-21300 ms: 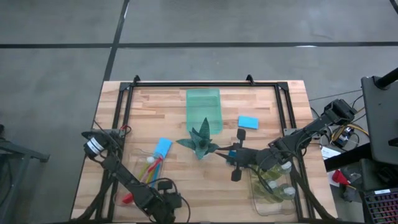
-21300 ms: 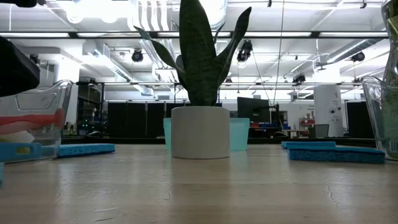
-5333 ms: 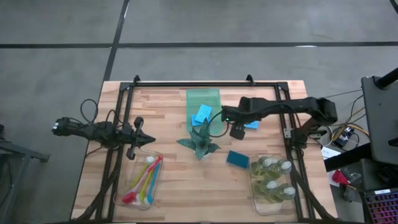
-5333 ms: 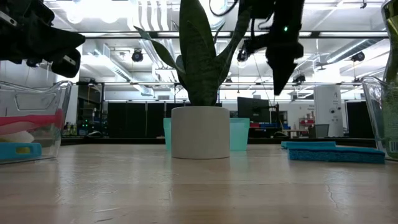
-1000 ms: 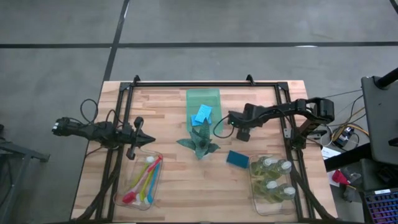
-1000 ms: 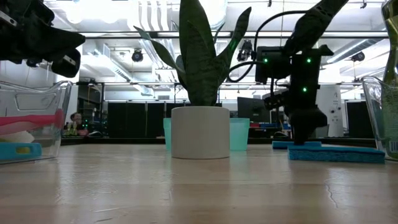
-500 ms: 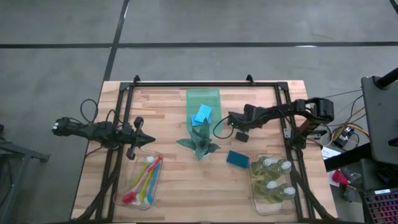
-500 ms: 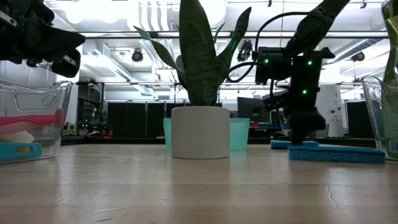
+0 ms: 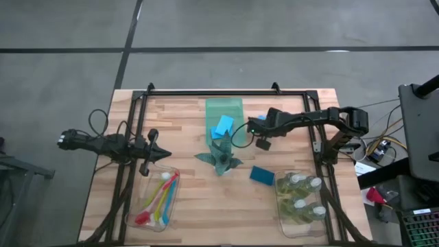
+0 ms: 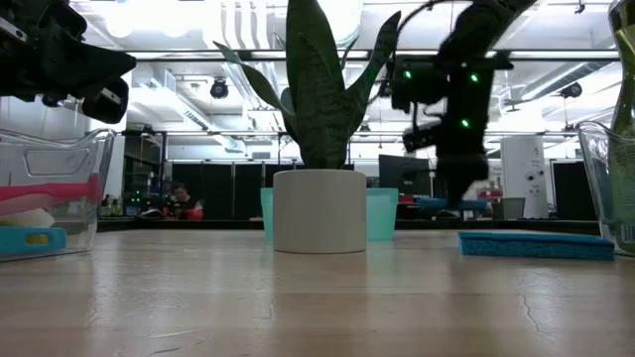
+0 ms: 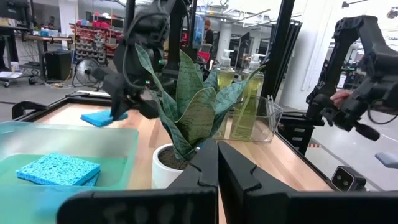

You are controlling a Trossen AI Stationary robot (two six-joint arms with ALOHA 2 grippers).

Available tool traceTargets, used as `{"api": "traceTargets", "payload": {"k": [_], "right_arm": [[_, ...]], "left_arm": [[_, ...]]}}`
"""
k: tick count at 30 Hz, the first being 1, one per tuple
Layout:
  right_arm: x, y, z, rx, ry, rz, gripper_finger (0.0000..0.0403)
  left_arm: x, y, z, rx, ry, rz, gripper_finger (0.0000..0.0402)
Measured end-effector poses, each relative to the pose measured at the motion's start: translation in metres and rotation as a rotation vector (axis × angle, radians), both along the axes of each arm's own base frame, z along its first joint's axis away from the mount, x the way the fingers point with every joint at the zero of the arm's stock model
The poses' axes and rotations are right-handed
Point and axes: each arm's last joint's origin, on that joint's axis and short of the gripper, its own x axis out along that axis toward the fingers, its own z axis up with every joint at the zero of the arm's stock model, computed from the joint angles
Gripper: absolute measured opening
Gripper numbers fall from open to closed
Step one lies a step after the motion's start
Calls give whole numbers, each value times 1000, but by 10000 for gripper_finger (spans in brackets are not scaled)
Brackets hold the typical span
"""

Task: Pick & Place Kitchen Sink Supplies
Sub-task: Put the blue sponge into the green transparent bin

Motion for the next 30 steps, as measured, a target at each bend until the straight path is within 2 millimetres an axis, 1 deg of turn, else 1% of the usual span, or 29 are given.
{"api": "traceTargets", "payload": {"k": [6,13,16,18,22,25,30], "right_arm": [[21,-3,32,-27,-97,16,12],[47,-3,77,-70,-237,71,12],[58,-4,94,-75,-329,108,12],[65,-4,102,-57,-404,143,12],[77,-4,110,-30,-557,206,12],[85,-5,111,-27,-635,223,12],[99,-8,98,-29,-665,228,12]], "left_arm": [[0,0,0,0,1,-1,0],[0,0,0,0,0,-1,0],[0,0,0,0,0,-1,0],[0,0,0,0,0,-1,0],[0,0,0,0,1,-1,0],[0,0,0,0,0,0,0],[0,0,0,0,1,0,0]]}}
